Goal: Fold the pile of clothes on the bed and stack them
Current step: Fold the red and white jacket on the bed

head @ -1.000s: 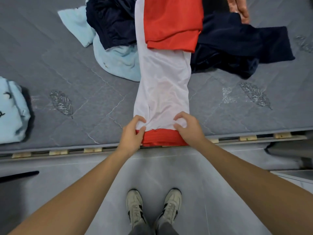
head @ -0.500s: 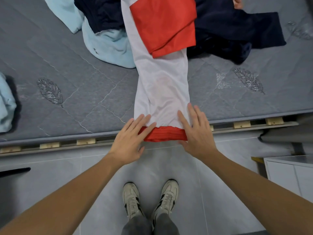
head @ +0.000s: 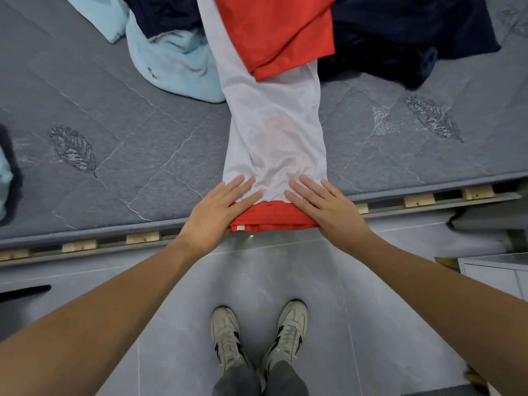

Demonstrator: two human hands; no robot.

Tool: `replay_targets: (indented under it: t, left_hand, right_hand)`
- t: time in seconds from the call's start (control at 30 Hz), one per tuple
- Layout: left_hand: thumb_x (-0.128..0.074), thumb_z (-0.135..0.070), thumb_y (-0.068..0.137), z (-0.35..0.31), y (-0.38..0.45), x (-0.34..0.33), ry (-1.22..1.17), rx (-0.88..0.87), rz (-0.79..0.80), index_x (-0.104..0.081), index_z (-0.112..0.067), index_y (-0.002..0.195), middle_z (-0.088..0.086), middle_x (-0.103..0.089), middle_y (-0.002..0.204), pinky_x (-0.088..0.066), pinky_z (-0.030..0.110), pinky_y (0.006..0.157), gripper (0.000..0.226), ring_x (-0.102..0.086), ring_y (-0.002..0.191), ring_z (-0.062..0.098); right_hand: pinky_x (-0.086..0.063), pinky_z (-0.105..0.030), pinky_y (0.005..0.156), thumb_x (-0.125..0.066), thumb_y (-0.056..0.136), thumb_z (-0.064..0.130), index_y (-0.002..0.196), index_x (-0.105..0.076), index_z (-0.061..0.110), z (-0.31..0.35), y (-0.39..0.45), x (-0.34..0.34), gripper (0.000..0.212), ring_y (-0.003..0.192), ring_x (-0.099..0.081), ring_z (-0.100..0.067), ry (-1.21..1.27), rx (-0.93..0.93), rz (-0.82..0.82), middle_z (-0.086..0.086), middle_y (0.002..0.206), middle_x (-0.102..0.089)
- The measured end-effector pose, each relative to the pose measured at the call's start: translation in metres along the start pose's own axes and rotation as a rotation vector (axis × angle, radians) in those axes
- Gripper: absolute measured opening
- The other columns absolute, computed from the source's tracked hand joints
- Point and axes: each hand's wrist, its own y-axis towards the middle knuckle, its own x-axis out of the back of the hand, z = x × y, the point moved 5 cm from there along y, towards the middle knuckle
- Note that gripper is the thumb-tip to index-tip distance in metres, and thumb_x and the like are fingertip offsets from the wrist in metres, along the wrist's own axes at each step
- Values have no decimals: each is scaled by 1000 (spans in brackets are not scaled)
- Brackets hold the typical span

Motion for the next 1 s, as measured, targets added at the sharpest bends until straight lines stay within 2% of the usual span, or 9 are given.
replay_targets:
  t: [0.17,0.27,0.33,0.37,0.43,0.57,0.7,0.83,1.0]
  left_hand:
    - [-63,16,84,4,0,20,-299,149,-21,-51,-28,154,-13,-39,164,-30,38,126,84,-28,157,12]
    - [-65,-7,99,6,5,37,-466,279,-55,-65,-28,141,-8,-59,150,-47,39,113,47,-54,141,16]
    - [-64,-32,100,9,13,48,-539,343,-65,-75,-27,118,-6,-78,111,-56,45,90,21,-72,104,20]
    - [-62,-41,99,10,18,54,-564,367,-78,-73,-27,103,-7,-74,87,-55,47,79,18,-68,84,19]
    - [-62,-46,100,15,27,60,-587,422,-100,-65,-25,90,-6,-63,70,-50,47,70,24,-59,71,20]
    - [-64,-36,103,25,42,65,-589,491,-200,-65,-20,96,-1,-69,76,-49,44,75,18,-64,76,26]
    - [-56,-39,106,29,55,64,-505,558,-241,-64,-19,106,6,-72,82,-50,45,73,21,-65,81,35]
    - [-50,-46,107,35,60,52,-421,677,-207,-62,-23,111,12,-73,91,-52,49,75,26,-64,88,42]
    - [-50,-47,107,35,70,40,-362,793,-204,-57,-19,113,16,-69,97,-46,44,70,30,-63,92,42]
  right_hand:
    - [-29,-43,127,-56,77,-22,152,-52,15,-12,3,36,84,154,-34,-20,449,-132,16,0,161,-46]
    - [-44,-39,116,-62,90,-10,141,-65,17,-20,8,53,58,138,-57,-22,589,-283,-25,-4,146,-62]
    - [-56,-44,95,-68,99,10,128,-72,18,-26,16,61,31,113,-71,-27,645,-358,-24,-4,122,-76]
    - [-57,-47,84,-69,100,18,118,-74,19,-28,20,64,18,96,-72,-27,675,-386,-18,-1,103,-77]
    - [-54,-50,74,-68,101,26,101,-70,17,-36,30,68,9,77,-64,-25,701,-455,-36,2,81,-69]
    - [-55,-49,81,-67,100,34,101,-70,13,-51,47,71,21,83,-66,-29,721,-602,-62,-5,84,-73]
    - [-52,-46,78,-62,102,43,99,-69,13,-61,61,71,31,85,-66,-34,639,-672,-118,-6,84,-72]
    - [-47,-43,74,-60,102,50,100,-68,8,-66,70,59,42,82,-64,-39,550,-730,-91,-3,68,-58]
    - [-49,-45,74,-65,96,54,104,-58,12,-66,79,43,44,89,-64,-40,424,-852,-101,-13,89,-69]
